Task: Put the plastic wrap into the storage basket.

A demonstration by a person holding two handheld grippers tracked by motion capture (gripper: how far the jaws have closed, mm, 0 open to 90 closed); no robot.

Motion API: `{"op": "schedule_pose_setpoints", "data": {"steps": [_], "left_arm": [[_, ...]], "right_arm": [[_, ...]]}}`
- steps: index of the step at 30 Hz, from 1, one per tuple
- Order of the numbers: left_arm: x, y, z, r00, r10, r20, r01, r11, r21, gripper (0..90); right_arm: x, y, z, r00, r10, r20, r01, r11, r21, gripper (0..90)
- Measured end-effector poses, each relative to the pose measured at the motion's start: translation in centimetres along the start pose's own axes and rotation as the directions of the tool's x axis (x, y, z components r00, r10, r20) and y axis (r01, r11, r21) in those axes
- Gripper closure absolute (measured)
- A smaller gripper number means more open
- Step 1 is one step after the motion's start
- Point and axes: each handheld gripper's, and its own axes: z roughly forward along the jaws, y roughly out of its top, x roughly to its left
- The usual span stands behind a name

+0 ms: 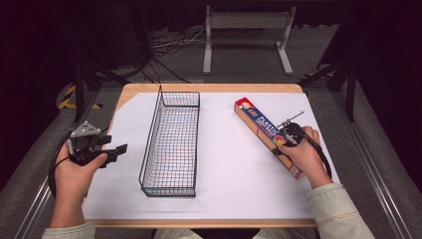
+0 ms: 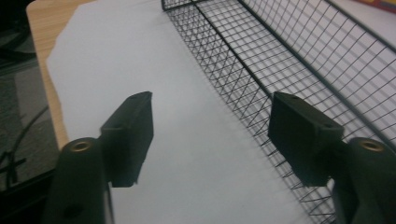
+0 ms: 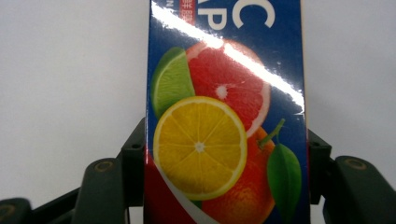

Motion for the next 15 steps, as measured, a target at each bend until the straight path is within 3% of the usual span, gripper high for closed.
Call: {"op": "schedule_pose_setpoints", "data": {"steps": [2, 6, 11, 15], "left_arm": [[-0.2, 0.1, -0.1, 0.9995, -0.005, 0.032, 0.005, 1.0, 0.0, 29.5], [-0.6, 0.3, -0.2, 0.9996, 0.027, 0.013, -0.027, 0.9994, 0.023, 21.5], [-1.0, 0.6, -0.3, 0.9991, 0.035, 0.024, -0.036, 0.9989, 0.031, 14.1], [-1.6, 1.2, -0.3, 0.9967, 0.075, 0.029, -0.077, 0.9955, 0.056, 11.0]], "right_arm": [[-0.1, 0.1, -0.2, 0.9998, 0.015, -0.01, -0.015, 1.0, -0.005, 40.5], [-0.1, 0.4, -1.3, 0.9999, 0.009, -0.007, -0.009, 1.0, -0.022, 40.8], [-0.1, 0.7, -2.3, 0.9998, -0.006, -0.021, 0.006, 1.0, -0.019, 40.9], [0.1, 1.0, -3.8, 0.9985, -0.032, -0.043, 0.031, 0.999, -0.029, 40.8]]}}
